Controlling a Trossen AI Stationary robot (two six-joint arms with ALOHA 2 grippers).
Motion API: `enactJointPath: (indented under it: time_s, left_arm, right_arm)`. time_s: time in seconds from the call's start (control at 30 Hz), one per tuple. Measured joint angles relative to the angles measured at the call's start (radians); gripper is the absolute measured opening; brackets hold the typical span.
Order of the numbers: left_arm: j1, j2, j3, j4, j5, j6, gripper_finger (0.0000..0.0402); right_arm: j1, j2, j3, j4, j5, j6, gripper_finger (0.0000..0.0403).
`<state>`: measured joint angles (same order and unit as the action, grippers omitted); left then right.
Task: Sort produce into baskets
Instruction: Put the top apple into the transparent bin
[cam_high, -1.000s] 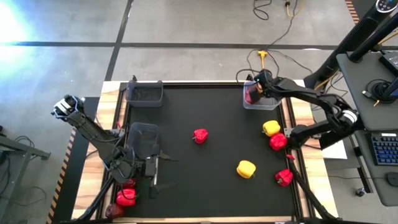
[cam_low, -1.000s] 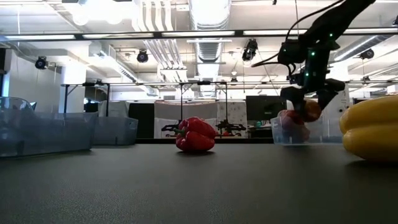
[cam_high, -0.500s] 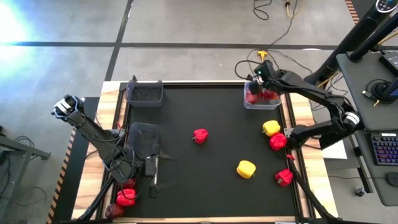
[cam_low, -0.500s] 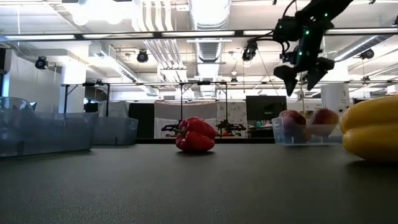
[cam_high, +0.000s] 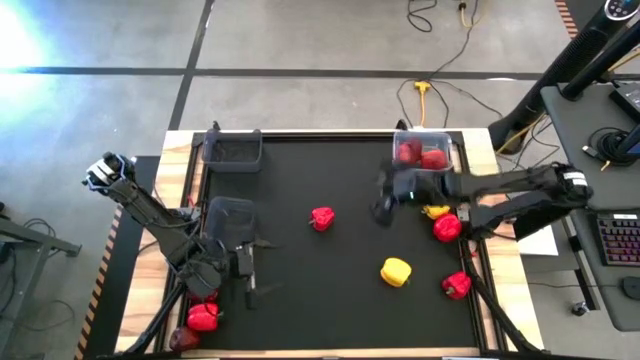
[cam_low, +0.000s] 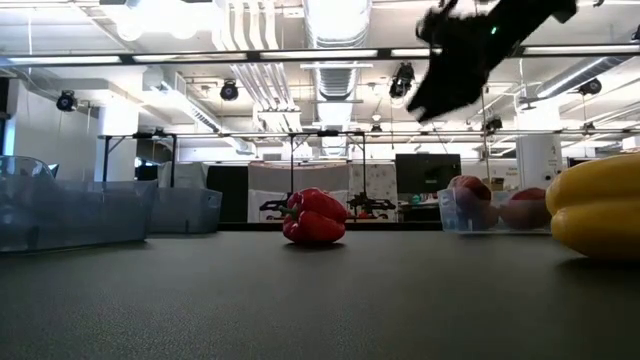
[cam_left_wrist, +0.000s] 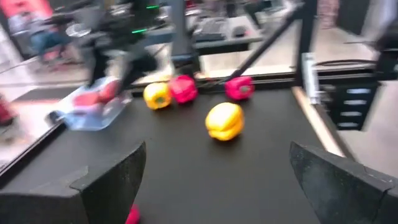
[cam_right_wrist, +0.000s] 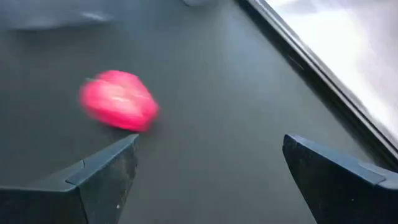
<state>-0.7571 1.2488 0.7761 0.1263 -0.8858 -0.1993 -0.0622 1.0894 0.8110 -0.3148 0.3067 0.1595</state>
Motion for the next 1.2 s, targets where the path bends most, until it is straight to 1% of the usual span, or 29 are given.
enactJointPath:
  time_s: [0.07,0.13,0.2,0.27,0.4,0.47,0.53,0.6,0.63,0.7,0.8,0.9,1.0,1.1,1.2]
  left_arm:
    - [0.0,0.0,0.0,-0.032,-0.028,-0.05,0.0378]
    - [0.0,-0.006,0.0,-0.068,-0.027,-0.11,0.0378]
    - [0.0,-0.019,0.012,-0.164,0.013,-0.221,0.0378]
    - [0.0,-0.026,0.051,-0.336,0.094,-0.389,0.0378]
    - [0.0,-0.008,0.168,-0.802,0.305,-0.843,0.0378]
    - [0.0,0.016,0.226,-1.007,0.45,-1.056,0.0378]
    - [0.0,0.042,0.269,-1.145,0.638,-1.217,0.0378]
    - [-0.002,0.068,0.292,-1.216,0.857,-1.311,0.0378]
    - [-0.003,0.081,0.294,-1.235,0.938,-1.339,0.0378]
    - [-0.004,0.103,0.286,-1.261,1.052,-1.379,0.0378]
    - [-0.002,0.132,0.253,-1.266,1.176,-1.407,0.0378]
    - [-0.003,0.157,0.217,-1.281,1.24,-1.356,0.0378]
    - [-0.002,0.176,0.209,-1.315,1.246,-1.265,0.0378]
    - [-0.002,0.193,0.209,-1.353,1.198,-1.153,0.0378]
    - [-0.002,0.22,0.208,-1.387,1.186,-0.996,0.0378]
  right_arm:
    - [0.085,0.015,-0.021,0.131,0.004,-0.055,0.0384]
    - [0.141,0.046,-0.027,0.242,0.007,-0.1,0.0384]
    - [0.17,0.08,-0.028,0.344,0.007,-0.143,0.0384]
    - [0.19,0.112,-0.027,0.428,0.008,-0.189,0.0384]
    - [0.206,0.19,-0.027,0.514,0.007,-0.259,0.0384]
    - [0.207,0.236,-0.028,0.545,0.007,-0.274,0.0384]
    - [0.206,0.279,-0.028,0.588,0.008,-0.27,0.0384]
    - [0.204,0.322,-0.027,0.67,0.008,-0.253,0.0384]
    - [0.204,0.336,-0.023,0.701,0.008,-0.251,0.0384]
    - [0.204,0.359,-0.012,0.742,0.008,-0.249,0.0384]
    - [0.206,0.366,0.004,0.719,0.008,-0.285,0.0384]
    - [0.206,0.362,0.007,0.709,0.007,-0.288,0.0384]
    - [0.207,0.357,0.005,0.706,0.006,-0.288,0.0384]
    - [0.206,0.359,0.002,0.683,0.004,-0.273,0.0384]
    - [0.206,0.359,0.001,0.687,0.004,-0.265,0.0384]
